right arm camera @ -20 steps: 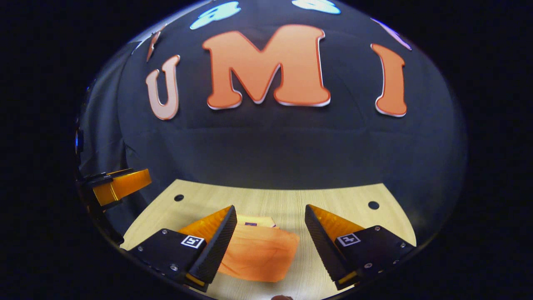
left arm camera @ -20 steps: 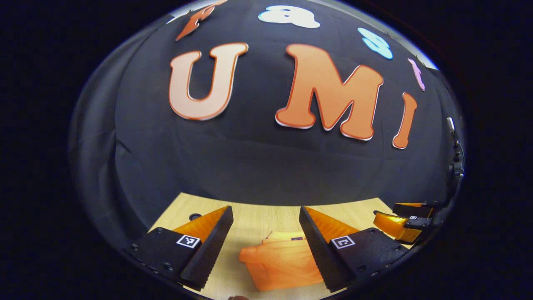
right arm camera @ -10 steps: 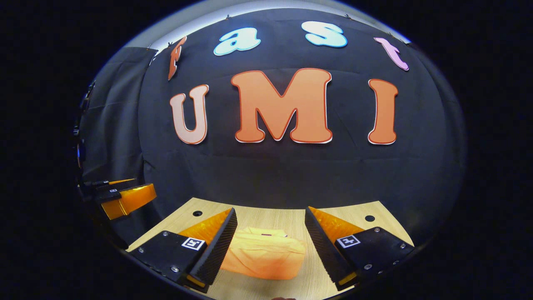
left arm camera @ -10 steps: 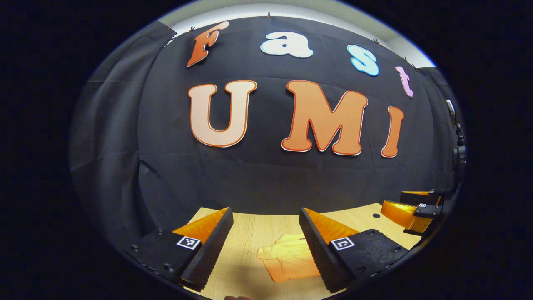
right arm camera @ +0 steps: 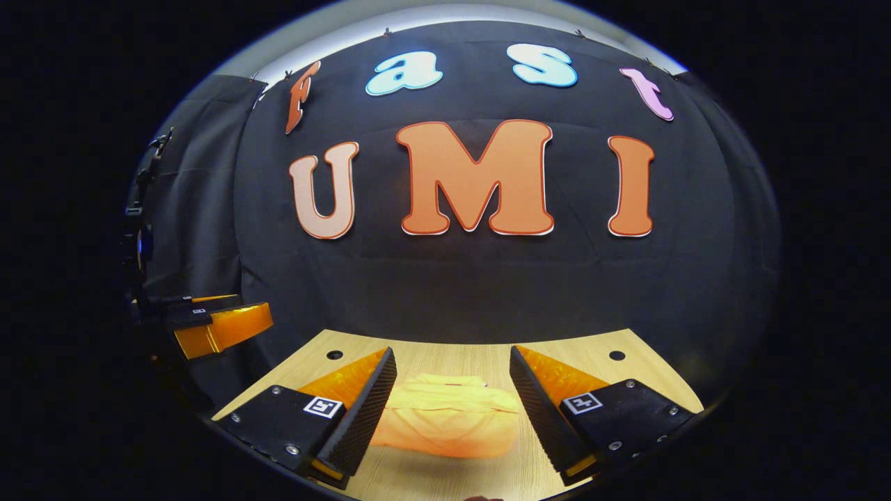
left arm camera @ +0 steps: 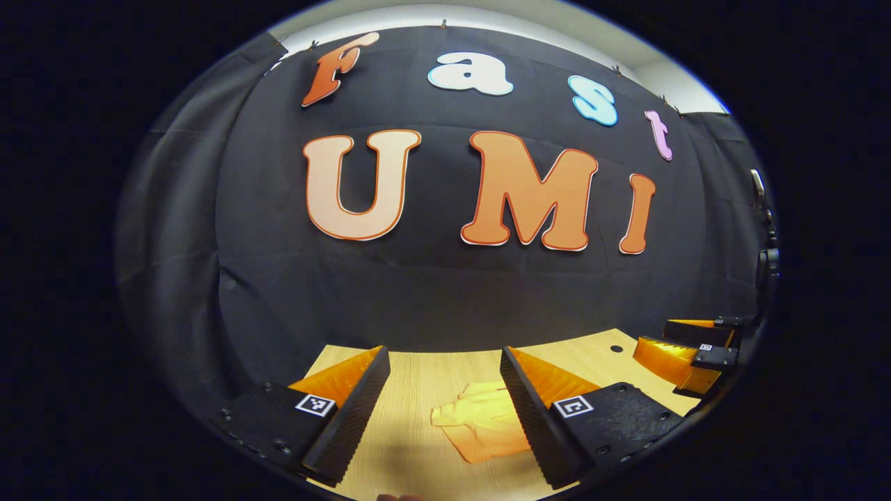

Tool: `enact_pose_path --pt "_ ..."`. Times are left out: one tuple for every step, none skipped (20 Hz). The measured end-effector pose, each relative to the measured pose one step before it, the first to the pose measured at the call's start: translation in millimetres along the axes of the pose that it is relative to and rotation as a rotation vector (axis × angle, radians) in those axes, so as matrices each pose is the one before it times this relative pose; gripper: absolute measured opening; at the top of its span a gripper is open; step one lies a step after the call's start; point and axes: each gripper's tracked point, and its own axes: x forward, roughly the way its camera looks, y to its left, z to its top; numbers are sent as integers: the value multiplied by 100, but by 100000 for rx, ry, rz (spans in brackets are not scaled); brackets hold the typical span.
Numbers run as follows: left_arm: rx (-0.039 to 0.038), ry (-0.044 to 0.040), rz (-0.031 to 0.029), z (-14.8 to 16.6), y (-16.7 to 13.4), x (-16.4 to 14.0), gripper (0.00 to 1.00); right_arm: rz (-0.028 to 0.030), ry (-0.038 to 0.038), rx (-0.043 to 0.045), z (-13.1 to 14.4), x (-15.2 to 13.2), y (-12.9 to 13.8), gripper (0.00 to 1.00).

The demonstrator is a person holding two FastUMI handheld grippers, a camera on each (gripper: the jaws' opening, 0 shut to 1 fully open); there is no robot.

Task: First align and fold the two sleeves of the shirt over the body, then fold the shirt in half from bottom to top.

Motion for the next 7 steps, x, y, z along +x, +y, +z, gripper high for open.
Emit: enact_pose_path --pt "-543 394 -950 -35 39 114 98 -1134 154 1349 -34 -224 -286 99" --pt "-268 504 -1005 -187 -185 377 98 -1009 112 1343 153 -112 -181 99" --pt "30 745 -887 -153 -178 215 98 -978 -668 1121 68 -149 -389 99" --pt "377 585 -824 -104 -275 322 98 -913 -1354 556 165 -262 -393 99" --pt "378 231 -440 -26 -157 69 98 -1297 -1232 -20 242 -267 -532 99" --pt "137 53 -128 84 -39 -114 98 -1291 -929 -256 -33 -91 -533 99" --pt "-141 135 -3 79 -79 -129 98 -1262 67 -82 -93 -276 -408 99"
